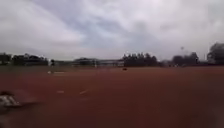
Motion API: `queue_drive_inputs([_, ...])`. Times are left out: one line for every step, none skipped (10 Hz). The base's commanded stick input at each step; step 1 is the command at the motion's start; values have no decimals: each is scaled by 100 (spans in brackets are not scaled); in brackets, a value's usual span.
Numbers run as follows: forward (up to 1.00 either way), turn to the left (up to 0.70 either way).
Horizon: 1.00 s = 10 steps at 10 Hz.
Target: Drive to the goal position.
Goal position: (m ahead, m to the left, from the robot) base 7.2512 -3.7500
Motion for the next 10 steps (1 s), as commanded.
queue_drive_inputs([70,0])
queue_drive_inputs([70,0])
queue_drive_inputs([70,0])
queue_drive_inputs([70,0])
queue_drive_inputs([70,0])
queue_drive_inputs([70,0])
queue_drive_inputs([70,0])
queue_drive_inputs([70,0])
queue_drive_inputs([70,0])
queue_drive_inputs([70,0])
